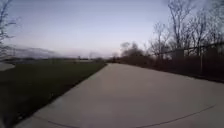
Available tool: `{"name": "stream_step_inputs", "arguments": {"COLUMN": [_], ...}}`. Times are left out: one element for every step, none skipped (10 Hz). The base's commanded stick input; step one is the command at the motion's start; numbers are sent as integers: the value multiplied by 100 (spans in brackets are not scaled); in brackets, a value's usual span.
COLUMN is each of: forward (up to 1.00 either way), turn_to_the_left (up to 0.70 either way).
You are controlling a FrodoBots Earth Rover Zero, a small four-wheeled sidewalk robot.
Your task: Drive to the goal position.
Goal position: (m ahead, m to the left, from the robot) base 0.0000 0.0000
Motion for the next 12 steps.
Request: {"name": "stream_step_inputs", "arguments": {"forward": [5, 5, 1, 3, 3, 2, 4, 5, 5, 2, 3, 5], "turn_to_the_left": [0, 0, 0, 0, 0, 0, 0, 0, 0, 0, 0, 0]}}
